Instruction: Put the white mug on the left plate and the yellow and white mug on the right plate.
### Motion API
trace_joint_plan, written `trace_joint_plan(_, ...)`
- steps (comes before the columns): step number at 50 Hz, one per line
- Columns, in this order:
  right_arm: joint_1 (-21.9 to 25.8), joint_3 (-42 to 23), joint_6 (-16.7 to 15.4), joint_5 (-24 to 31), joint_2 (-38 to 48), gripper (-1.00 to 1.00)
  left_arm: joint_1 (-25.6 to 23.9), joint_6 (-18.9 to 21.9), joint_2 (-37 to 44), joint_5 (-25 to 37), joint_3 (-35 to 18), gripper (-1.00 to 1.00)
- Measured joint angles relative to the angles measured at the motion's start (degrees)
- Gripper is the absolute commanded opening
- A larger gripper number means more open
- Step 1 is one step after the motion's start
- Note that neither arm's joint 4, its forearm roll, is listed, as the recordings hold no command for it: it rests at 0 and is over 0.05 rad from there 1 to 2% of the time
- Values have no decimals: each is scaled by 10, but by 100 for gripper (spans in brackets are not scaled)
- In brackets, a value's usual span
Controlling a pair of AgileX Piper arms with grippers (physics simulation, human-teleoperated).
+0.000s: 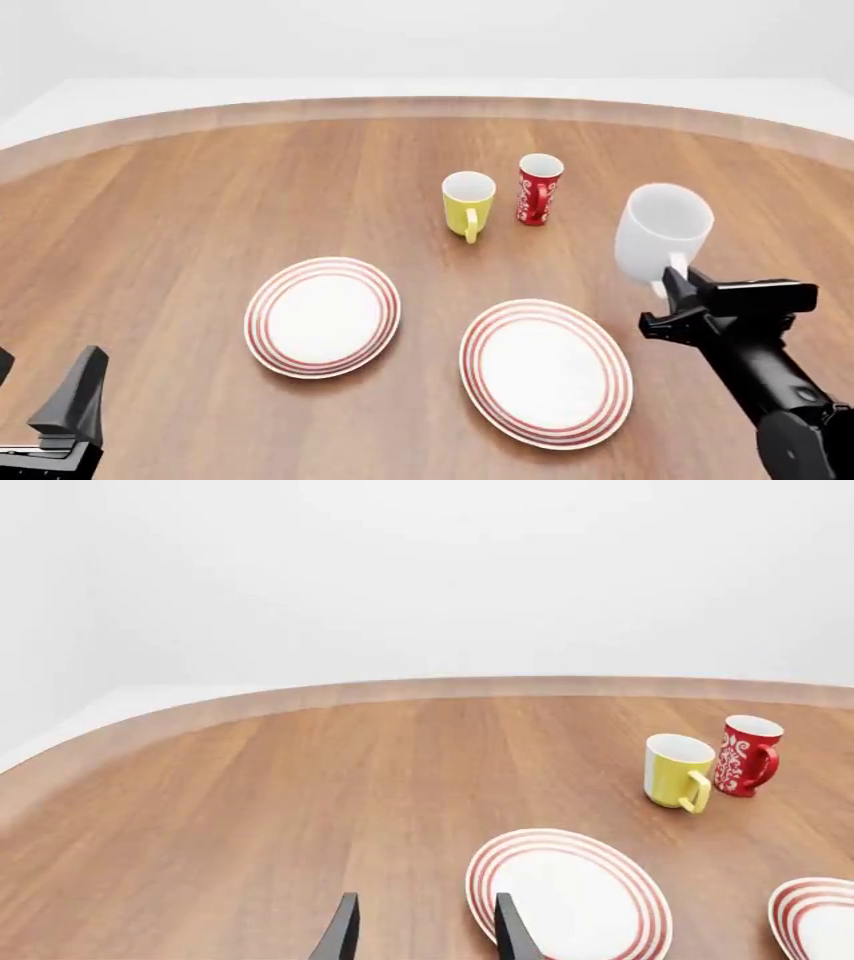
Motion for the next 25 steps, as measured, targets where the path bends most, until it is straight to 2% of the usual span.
trace_joint_plan(25, 66, 12, -2, 104, -155, -100, 0, 0, 0, 0, 0, 100)
